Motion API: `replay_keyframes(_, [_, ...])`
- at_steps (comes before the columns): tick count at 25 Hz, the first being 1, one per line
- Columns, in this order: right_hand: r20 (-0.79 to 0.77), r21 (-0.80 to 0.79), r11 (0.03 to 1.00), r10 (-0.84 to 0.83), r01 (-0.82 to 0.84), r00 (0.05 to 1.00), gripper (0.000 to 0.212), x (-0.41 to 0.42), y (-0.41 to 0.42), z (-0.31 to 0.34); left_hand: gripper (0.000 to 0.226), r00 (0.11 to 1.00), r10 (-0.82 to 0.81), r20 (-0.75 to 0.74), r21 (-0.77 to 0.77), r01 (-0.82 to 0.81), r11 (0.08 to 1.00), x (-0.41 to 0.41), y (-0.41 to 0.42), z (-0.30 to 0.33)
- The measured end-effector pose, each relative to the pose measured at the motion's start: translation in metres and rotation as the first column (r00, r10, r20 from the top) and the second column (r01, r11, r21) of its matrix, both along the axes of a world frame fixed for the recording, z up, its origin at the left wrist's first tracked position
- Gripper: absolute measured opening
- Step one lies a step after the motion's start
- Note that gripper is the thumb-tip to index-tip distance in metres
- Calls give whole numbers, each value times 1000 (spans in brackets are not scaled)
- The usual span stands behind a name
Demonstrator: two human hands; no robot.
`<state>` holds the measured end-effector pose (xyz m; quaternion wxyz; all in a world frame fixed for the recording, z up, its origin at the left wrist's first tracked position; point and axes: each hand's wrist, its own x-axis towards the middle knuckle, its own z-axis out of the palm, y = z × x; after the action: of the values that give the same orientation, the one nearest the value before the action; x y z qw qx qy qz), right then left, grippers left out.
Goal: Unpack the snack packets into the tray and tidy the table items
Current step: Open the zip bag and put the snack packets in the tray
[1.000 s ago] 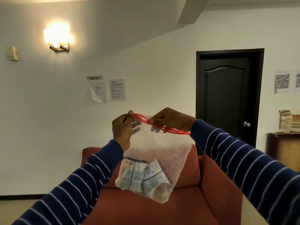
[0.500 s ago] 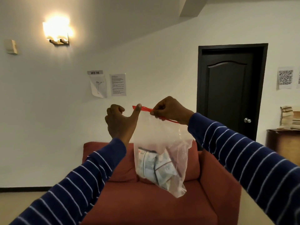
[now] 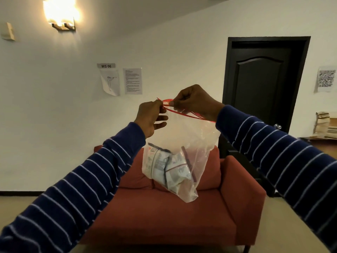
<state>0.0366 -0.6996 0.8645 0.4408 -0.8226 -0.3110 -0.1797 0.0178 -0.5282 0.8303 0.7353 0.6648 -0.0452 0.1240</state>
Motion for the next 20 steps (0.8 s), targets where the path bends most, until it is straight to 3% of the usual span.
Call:
replay_keyframes(4, [-122, 111, 991, -67, 81, 990, 17, 6, -10, -15, 19, 990, 46, 133, 96, -59, 994, -5, -2, -17])
replay_keyframes(6, [-109, 127, 978, -151, 165, 982, 19, 10, -16, -19, 19, 983, 28, 180, 155, -57, 986, -9, 5, -27])
replay_keyframes(8, [89, -1, 956, -294, 295, 952, 17, 14, -21, -23, 19, 979, -21, 204, 223, -26, 975, -12, 16, -37])
replay_keyframes(10, [305, -144, 919, -313, 368, 900, 15, 14, -19, -29, 20, 978, -55, 203, 273, -3, 962, -15, 23, -44])
replay_keyframes(13, [324, -145, 935, -264, 323, 909, 12, 11, -10, -36, 20, 996, 4, 91, 277, -29, 960, -14, 22, -48])
replay_keyframes(16, [176, -103, 978, -159, 179, 972, 13, 10, -2, -38, 41, 998, 14, -61, 224, 1, 975, -12, 15, -46])
replay_keyframes(18, [-34, -30, 997, -68, 67, 997, 14, 7, 0, -37, 60, 994, 3, -111, 238, 24, 971, -9, 11, -47])
replay_keyframes(20, [-273, 84, 996, 11, 12, 962, 16, 5, 1, -36, 67, 989, -30, -143, 235, 64, 970, -7, 8, -50])
